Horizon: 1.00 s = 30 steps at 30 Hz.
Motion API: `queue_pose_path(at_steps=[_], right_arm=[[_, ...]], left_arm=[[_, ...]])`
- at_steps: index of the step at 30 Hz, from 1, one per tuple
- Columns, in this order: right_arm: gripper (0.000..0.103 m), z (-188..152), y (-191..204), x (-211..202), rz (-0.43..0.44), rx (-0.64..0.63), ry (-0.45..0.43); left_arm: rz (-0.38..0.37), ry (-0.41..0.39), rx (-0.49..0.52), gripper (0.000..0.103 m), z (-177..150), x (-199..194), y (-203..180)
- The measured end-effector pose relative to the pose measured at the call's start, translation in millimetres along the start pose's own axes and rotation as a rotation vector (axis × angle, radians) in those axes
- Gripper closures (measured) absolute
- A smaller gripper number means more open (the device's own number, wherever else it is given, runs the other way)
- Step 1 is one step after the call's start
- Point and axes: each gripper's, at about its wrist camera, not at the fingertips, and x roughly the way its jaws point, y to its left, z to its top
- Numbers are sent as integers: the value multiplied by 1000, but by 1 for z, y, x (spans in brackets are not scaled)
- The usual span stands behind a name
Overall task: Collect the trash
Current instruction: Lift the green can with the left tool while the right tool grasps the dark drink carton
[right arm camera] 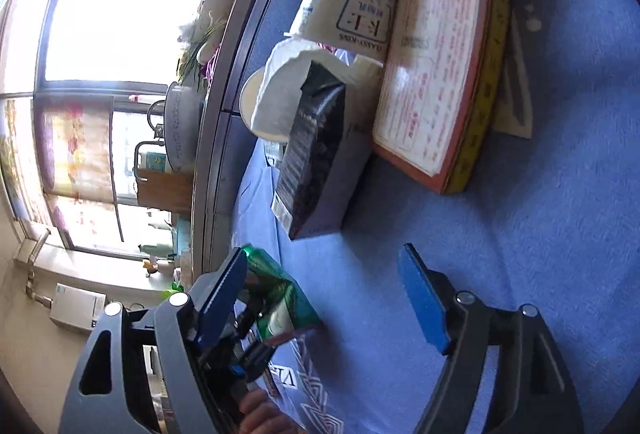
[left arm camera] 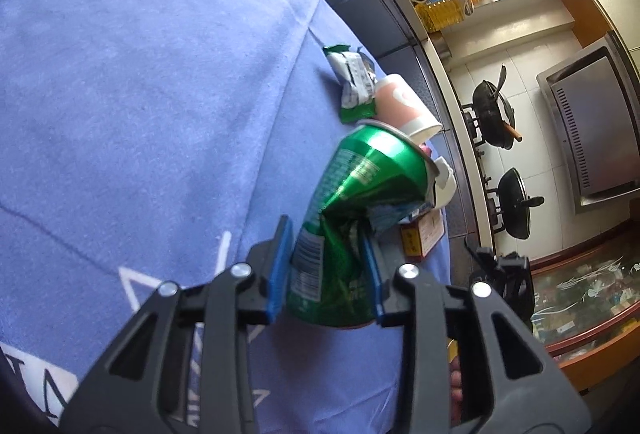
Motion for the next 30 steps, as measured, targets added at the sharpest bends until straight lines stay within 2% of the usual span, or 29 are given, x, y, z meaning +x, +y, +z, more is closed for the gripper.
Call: queue_pose_path(at_steps=[4,7,10,15,18,19,21,23,30], right_arm=[[25,8,11,25,-56,68,-23],[22,8,12,40,-125,186,-75],[17,6,22,51,-173,231,-117],[5,18,38,75,-267,259,-85],[5,27,40,82,-269,231,-62],[6,28,40,82,-264,210,-57],[39,26,37,84,-247,159,-24],[41,19,30,81,-198,130,2],[43,-21,21,45,-218,-95,60]], left_arm=[[0,-1,37,72,-5,-2,-10],[15,-2,69,73,-10,-2,-18],[12,-1,71,73,-12,-3,-19],[11,1,61,74,-13,-6,-13],[11,-2,50,76,-12,-8,-10],[9,-3,47,76,-12,-8,-9],[7,-5,48,77,-12,-9,-9],[8,-3,52,77,-13,-9,-10],[15,24,63,77,-15,-3,-13]])
